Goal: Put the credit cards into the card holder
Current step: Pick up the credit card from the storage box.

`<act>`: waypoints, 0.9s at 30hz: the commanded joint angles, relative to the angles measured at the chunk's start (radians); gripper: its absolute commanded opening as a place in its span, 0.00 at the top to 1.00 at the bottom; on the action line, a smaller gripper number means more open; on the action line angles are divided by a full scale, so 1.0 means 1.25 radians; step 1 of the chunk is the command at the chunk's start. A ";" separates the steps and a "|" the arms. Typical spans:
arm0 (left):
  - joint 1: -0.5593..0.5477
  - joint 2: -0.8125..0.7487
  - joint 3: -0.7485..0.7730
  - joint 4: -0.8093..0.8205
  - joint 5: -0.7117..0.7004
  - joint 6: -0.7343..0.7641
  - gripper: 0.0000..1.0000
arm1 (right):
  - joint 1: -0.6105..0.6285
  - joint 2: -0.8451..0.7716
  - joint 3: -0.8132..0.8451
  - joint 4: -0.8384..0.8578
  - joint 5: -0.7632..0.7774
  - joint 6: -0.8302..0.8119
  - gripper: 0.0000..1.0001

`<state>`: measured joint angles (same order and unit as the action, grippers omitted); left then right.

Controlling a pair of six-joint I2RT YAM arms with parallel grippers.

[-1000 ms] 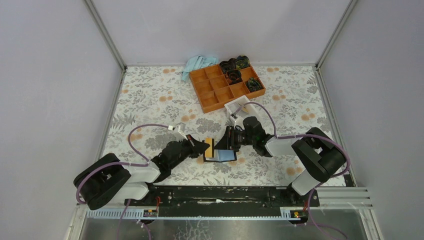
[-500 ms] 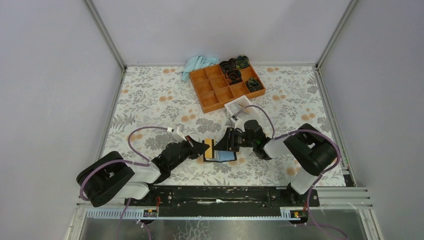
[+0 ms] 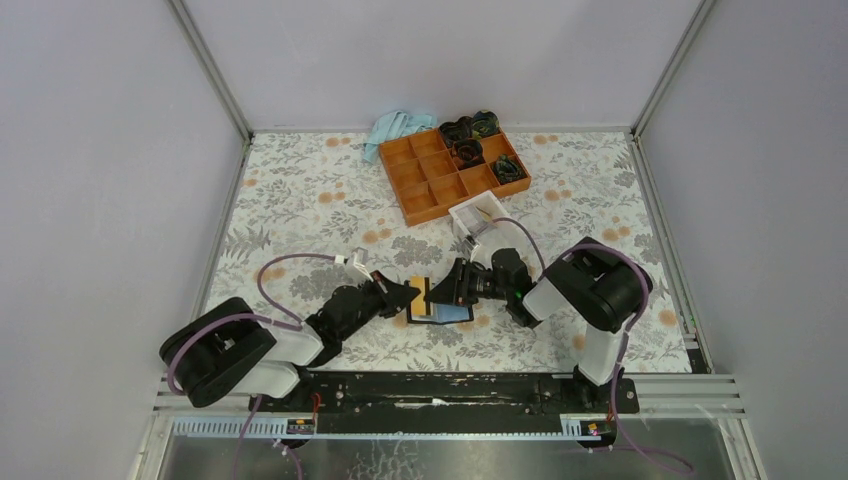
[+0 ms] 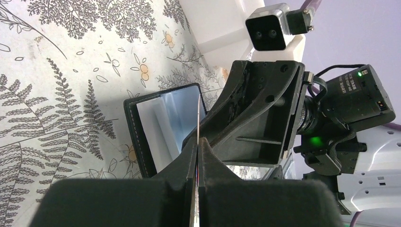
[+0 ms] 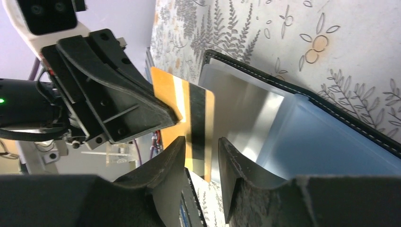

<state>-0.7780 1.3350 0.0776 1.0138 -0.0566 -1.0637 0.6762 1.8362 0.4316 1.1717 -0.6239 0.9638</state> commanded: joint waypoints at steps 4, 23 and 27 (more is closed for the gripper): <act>0.000 0.029 -0.009 0.093 -0.011 -0.009 1.00 | 0.006 0.064 -0.009 0.258 -0.042 0.102 0.67; 0.000 0.028 -0.014 0.066 -0.005 -0.006 0.55 | 0.004 0.043 -0.046 0.307 -0.029 0.113 1.00; -0.002 0.032 -0.013 0.061 -0.006 -0.004 0.54 | 0.003 0.008 -0.049 0.237 -0.019 0.078 1.00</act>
<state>-0.7780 1.3643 0.0628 1.0550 -0.0593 -1.0824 0.6739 1.9152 0.3748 1.4834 -0.6487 1.1034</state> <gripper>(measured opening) 0.457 0.029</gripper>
